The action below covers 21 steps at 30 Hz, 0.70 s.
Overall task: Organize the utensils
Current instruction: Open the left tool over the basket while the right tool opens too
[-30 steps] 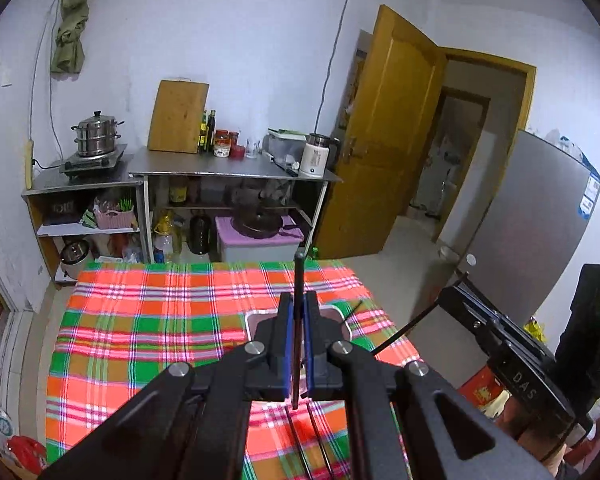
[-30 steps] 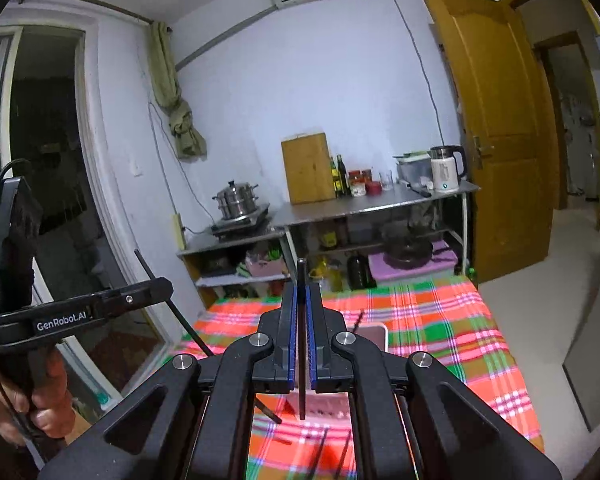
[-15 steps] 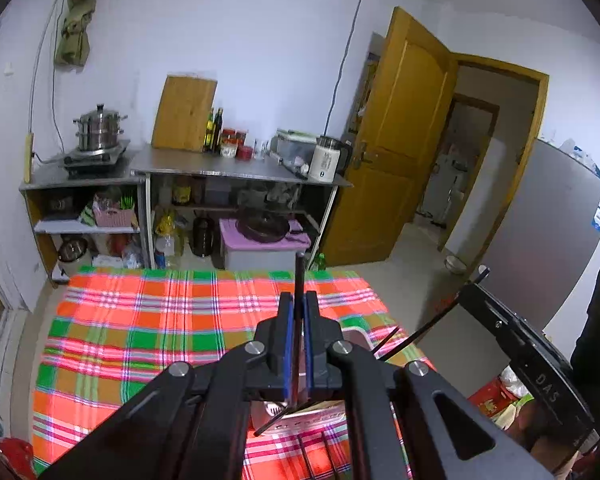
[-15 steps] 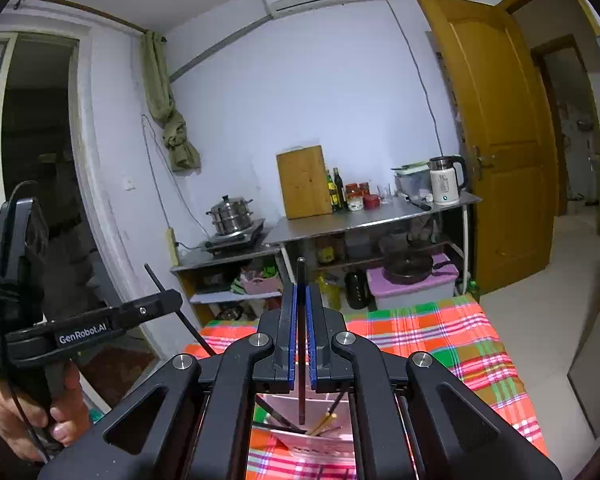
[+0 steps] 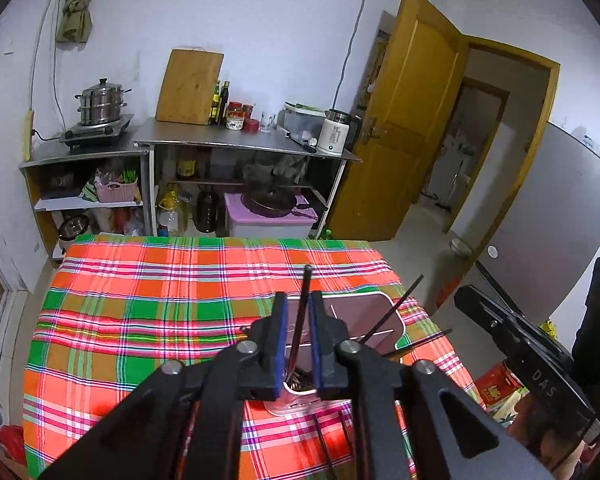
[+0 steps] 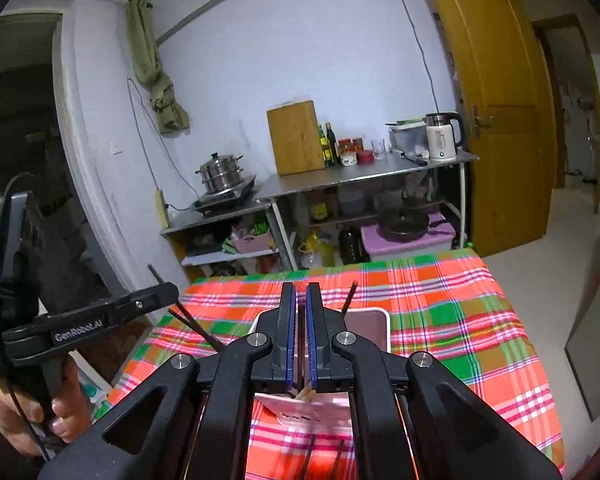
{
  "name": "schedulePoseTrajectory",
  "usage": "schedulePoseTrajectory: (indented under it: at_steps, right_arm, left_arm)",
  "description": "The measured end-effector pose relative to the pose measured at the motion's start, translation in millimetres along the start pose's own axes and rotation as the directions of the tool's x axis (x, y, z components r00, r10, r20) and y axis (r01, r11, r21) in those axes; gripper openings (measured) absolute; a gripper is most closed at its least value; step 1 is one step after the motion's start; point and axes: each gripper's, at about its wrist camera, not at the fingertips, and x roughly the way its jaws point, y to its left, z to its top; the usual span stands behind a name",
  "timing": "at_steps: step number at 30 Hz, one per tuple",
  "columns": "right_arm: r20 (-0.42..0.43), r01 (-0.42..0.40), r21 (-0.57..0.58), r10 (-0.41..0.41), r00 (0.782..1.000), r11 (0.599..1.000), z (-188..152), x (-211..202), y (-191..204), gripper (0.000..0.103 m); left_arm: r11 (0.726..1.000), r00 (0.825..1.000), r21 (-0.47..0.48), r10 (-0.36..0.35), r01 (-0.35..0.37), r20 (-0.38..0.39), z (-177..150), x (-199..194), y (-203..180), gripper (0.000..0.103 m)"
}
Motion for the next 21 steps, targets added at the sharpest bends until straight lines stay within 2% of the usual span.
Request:
schedulePoseTrajectory:
  at_steps: [4, 12, 16, 21]
  right_arm:
    - [0.004, -0.001, 0.002, 0.001, 1.0, 1.0, -2, -6, 1, 0.011]
    - [0.02, -0.005, 0.014, 0.004, 1.0, 1.0, -12, -34, -6, 0.012]
    - [0.004, -0.002, 0.029, 0.002, 1.0, 1.0, -29, -47, -15, 0.012]
    - [-0.057, 0.006, 0.058, -0.003, 0.998, 0.998, -65, -54, -25, 0.012]
  left_arm:
    - [1.0, 1.0, 0.0, 0.008, -0.008, 0.022, -2, -11, -1, 0.023]
    - [1.0, 0.999, -0.014, -0.011, 0.011, 0.042, -25, -36, -4, 0.024]
    - [0.999, 1.0, -0.023, -0.023, 0.023, 0.016, -52, -39, -6, 0.024]
    - [0.999, 0.997, -0.039, -0.03, 0.028, -0.065, -95, -28, -10, 0.024]
